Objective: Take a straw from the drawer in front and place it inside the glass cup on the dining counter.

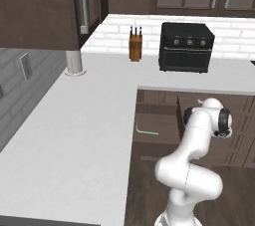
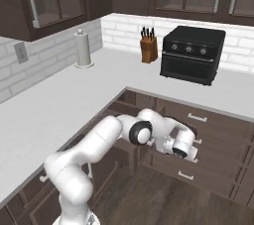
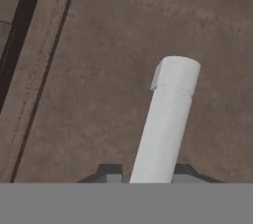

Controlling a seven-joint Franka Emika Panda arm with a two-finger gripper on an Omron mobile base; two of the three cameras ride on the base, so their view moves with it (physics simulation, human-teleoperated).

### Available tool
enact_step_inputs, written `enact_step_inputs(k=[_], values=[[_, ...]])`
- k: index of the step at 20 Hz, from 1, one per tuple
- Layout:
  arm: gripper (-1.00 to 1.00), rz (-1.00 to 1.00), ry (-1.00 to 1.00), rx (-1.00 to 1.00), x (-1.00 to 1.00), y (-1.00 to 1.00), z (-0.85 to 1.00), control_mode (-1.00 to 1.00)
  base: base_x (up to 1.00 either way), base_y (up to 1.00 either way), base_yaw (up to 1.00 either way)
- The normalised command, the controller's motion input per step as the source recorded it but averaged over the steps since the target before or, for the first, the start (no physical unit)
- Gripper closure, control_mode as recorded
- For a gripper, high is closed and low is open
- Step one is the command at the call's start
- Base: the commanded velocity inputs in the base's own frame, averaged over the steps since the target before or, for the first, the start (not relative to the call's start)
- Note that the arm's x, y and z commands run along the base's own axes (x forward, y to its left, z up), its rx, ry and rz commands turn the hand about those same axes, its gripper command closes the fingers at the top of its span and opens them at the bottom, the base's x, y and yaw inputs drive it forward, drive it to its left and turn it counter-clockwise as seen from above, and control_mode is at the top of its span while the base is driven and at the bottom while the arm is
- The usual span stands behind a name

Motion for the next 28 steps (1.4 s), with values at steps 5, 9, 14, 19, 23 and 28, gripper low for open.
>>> enact_step_inputs(k=[5,9,14,19,23,28], values=[[-1.00,-0.01,0.06,0.00,-0.36,-0.95,0.00,-1.00,0.00,0.00,0.00],[-1.00,-0.09,0.09,-0.07,-0.47,-0.66,0.00,-1.00,0.00,0.00,0.00],[-1.00,-0.15,0.05,-0.21,-0.38,-0.50,0.18,-1.00,0.00,0.00,0.00],[-1.00,-0.14,0.00,-0.29,-0.32,0.02,0.98,-1.00,0.00,0.00,0.00],[-1.00,-0.16,0.00,-0.40,-0.15,0.53,1.00,-1.00,0.00,0.00,0.00],[-1.00,-0.17,0.05,-0.49,-0.02,0.93,1.00,-1.00,0.00,0.00,0.00]])
